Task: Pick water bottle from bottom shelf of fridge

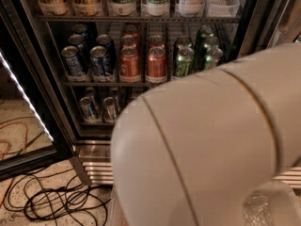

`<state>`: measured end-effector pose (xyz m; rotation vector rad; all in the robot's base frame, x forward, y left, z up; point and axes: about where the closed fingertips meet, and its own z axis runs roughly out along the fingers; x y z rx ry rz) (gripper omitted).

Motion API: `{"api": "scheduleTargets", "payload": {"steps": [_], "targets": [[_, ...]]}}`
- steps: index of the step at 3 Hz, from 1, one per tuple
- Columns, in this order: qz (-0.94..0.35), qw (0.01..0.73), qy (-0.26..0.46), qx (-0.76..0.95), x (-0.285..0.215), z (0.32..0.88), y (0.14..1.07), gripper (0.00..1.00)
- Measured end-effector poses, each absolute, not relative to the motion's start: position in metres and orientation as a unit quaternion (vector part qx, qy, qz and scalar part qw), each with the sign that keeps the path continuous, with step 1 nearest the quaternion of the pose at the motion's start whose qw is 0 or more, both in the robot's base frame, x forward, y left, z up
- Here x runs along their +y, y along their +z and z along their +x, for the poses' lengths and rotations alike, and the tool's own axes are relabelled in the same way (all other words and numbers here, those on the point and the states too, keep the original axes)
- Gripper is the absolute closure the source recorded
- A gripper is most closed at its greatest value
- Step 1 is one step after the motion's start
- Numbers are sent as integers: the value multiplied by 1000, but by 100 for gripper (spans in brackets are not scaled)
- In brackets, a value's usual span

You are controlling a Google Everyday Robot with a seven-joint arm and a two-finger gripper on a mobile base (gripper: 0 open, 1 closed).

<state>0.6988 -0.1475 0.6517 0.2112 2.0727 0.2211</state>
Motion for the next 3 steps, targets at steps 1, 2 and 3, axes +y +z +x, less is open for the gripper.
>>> {"api": "scheduleTargets", "payload": {"steps": [1,2,3], "targets": [[190,447,132,864,-171,677,630,100],[191,446,134,864,-171,676,630,100],[227,392,166,876,-157,645,612,100]]}}
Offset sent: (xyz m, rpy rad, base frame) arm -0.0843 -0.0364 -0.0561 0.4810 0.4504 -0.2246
